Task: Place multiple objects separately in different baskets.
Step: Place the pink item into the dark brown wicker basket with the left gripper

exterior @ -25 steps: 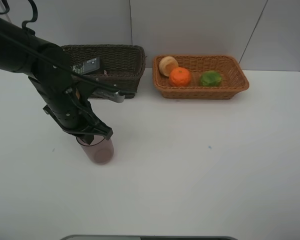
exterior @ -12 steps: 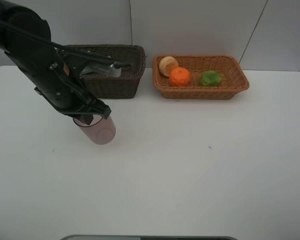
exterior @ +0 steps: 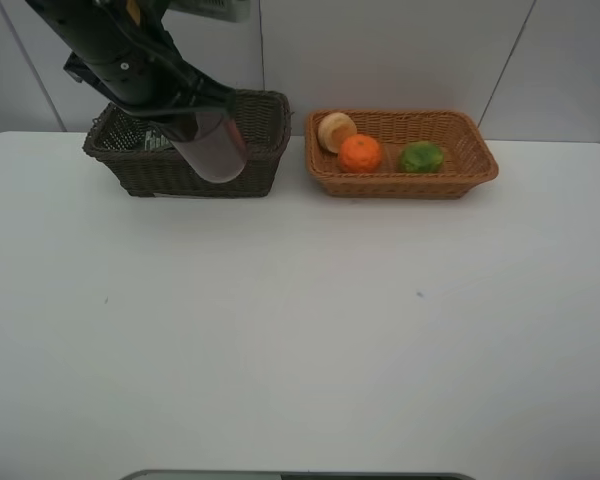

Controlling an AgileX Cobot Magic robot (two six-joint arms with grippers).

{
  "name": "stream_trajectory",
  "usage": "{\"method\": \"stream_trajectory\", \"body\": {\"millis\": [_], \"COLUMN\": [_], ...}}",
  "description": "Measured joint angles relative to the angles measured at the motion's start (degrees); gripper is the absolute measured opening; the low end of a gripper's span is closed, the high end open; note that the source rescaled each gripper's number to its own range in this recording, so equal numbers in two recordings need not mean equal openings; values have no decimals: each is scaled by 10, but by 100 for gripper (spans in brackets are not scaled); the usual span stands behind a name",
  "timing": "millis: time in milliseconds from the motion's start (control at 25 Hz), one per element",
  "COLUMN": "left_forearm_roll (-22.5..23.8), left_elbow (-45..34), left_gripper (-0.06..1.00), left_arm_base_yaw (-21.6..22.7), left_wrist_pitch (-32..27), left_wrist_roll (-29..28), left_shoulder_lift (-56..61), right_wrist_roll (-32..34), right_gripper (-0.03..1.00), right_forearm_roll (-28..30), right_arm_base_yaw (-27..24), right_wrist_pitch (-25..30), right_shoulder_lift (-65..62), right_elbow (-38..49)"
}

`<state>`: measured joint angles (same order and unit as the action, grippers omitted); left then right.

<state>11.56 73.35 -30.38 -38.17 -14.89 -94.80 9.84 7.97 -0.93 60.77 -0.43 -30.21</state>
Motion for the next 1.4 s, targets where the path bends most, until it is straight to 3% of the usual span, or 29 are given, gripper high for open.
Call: {"method": "stream_trajectory", "body": {"millis": [280, 800, 1400], "left_forearm_roll": [57, 59, 56], "left_elbow": [57, 60, 60], "left_gripper": [0, 0, 0], "left_arm_base_yaw": [39, 79, 89], "left_wrist_pitch": [63, 258, 343], "left_wrist_roll": [-28, -29, -21], "left_shoulder_lift": [-41, -166, -259], "right_wrist_roll": [0, 0, 0], "right_gripper": [87, 87, 87], "right_forearm_roll": [0, 0, 0], "right_arm_base_yaw": [0, 0, 0], "right_wrist_pitch": [0, 0, 0], "right_shoulder_lift": [0, 0, 0], "right_elbow": [0, 0, 0]}}
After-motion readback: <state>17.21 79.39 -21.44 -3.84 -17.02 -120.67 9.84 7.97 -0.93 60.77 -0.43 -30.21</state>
